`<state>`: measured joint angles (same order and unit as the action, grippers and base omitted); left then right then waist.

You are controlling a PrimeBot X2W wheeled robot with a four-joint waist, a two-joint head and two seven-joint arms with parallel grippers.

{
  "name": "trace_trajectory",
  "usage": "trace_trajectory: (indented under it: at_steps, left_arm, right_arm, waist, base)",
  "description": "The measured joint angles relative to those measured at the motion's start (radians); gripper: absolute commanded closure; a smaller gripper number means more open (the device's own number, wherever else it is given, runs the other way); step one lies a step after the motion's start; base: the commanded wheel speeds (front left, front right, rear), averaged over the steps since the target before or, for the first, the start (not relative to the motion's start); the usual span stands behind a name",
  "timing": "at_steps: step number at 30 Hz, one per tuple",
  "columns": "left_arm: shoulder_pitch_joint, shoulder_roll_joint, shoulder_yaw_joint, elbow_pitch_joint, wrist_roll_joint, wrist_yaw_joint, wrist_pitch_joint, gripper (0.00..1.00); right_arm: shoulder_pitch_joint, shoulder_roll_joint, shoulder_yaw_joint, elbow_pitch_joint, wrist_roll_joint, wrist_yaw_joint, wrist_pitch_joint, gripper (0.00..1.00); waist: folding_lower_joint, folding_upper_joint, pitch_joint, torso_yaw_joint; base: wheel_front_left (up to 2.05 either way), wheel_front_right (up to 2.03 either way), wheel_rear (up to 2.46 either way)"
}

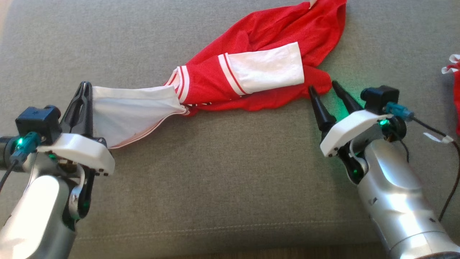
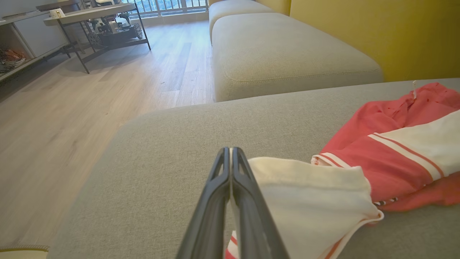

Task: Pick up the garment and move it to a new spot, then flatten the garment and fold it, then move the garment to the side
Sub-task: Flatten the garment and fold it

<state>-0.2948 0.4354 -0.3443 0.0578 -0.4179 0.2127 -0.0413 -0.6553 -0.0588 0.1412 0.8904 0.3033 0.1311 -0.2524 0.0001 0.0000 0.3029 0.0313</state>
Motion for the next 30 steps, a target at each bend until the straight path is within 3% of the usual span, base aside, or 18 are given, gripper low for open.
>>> trace_trajectory:
  at_steps: [1, 4, 5, 11, 18, 23, 30]
  left_arm:
    - [0.0, 0.0, 0.0, 0.002, 0.0, 0.0, 0.0, 1.0]
    - [0.0, 0.0, -0.001, 0.007, 0.0, 0.007, 0.0, 1.0]
    - [0.0, 0.0, -0.002, 0.009, 0.0, 0.007, 0.0, 1.0]
    - [0.0, 0.0, 0.006, 0.011, 0.0, 0.007, -0.066, 1.0]
    - [-0.025, 0.013, 0.081, -0.058, -0.036, -0.022, -0.168, 1.0]
    - [-0.098, 0.028, 0.112, -0.097, -0.071, -0.057, -0.179, 1.0]
    - [-0.277, 0.046, 0.112, -0.113, -0.119, -0.121, -0.098, 1.0]
  right_arm:
    - [-0.001, 0.0, 0.005, 0.016, 0.002, 0.0, 0.0, 0.18]
    - [-0.001, 0.0, 0.036, 0.063, 0.029, 0.0, 0.0, 0.85]
    - [-0.002, 0.0, 0.042, 0.07, 0.037, 0.0, 0.0, 1.0]
    - [-0.009, 0.0, 0.014, 0.057, 0.077, 0.0, 0.0, 1.0]
    - [-0.008, -0.004, -0.034, -0.074, 0.155, 0.0, 0.01, 1.0]
    - [-0.008, -0.047, -0.057, -0.226, 0.218, 0.0, 0.11, 1.0]
    - [-0.021, -0.115, -0.16, -0.546, 0.331, 0.0, 0.354, 1.0]
  waist:
    - [0.0, 0.0, -0.001, 0.003]
    - [0.0, 0.0, -0.007, 0.009]
    - [-0.0001, 0.0, -0.01, 0.01]
    - [-0.0001, 0.0, -0.044, 0.007]
    - [-0.0001, 0.0, -0.133, -0.012]
    - [-0.0002, 0.0, -0.198, -0.03]
    - [-0.0002, 0.0, -0.291, -0.066]
  base:
    - [0.0, 0.0, 0.0]
    - [0.0, 0.0, 0.0]
    - [0.0, 0.0, 0.0]
    - [0.0, 0.0, 0.0]
    - [0.0, 0.0, 0.0]
    - [0.0, 0.0, 0.0]
    - [0.0, 0.0, 0.0]
